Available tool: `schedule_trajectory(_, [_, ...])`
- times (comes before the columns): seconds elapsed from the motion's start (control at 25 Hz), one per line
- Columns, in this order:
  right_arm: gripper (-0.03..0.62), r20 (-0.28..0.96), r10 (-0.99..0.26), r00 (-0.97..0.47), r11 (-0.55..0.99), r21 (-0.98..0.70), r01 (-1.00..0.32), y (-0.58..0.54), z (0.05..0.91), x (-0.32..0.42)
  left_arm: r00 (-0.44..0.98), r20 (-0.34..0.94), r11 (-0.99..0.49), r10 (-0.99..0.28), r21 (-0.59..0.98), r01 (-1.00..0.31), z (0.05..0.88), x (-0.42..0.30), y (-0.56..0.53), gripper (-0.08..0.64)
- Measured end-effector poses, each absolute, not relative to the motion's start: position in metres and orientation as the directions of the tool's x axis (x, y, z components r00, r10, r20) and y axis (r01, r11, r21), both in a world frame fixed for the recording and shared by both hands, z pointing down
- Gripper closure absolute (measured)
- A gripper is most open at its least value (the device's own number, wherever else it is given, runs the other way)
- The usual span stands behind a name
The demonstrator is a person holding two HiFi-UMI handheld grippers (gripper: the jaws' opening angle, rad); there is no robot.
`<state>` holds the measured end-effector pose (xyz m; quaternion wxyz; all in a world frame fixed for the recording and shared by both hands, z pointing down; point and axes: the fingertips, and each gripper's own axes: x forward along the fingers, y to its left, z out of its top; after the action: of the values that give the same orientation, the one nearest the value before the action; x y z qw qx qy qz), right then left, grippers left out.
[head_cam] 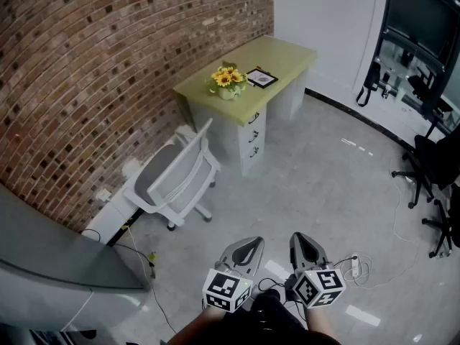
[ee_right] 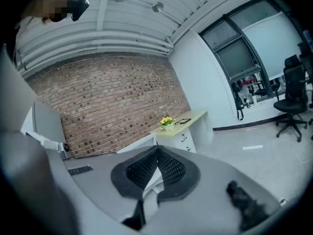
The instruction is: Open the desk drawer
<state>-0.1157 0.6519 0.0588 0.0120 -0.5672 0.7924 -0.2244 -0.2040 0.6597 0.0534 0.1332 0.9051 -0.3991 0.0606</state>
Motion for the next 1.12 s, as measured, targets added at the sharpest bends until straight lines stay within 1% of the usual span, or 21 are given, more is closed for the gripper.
schedule_trajectory(0.4, [0.580,0.225,-0.897,-0.381,0.275,-0.392,-0.878,0.665,0.058,-0.117,0.664,0.212,-0.631,-0.717,0.207,-0.748,0.051,-0.195,0.664,0.551])
schedule_trajectory(0.6, [0.580,0.180,-0.904,-0.389,0.287,-0.417,-0.862,0.672,0.052,-0.098,0.656,0.192,-0.626,-0.730,0.198,-0.754,0.048,-0.177,0.669,0.551])
schedule_trajectory(0.84, [0.580,0.194,-0.890,-0.412,0.306,-0.415,-0.857,0.695,0.068,-0.077,0.634,0.186,-0.601,-0.751,0.204,-0.772,0.059,-0.154,0.690,0.551])
schedule_trajectory(1.12, [0.579,0.170,-0.902,-0.398,0.297,-0.424,-0.855,0.706,0.069,-0.058,0.635,0.208,-0.602,-0.744,0.204,-0.772,0.067,-0.138,0.703,0.551])
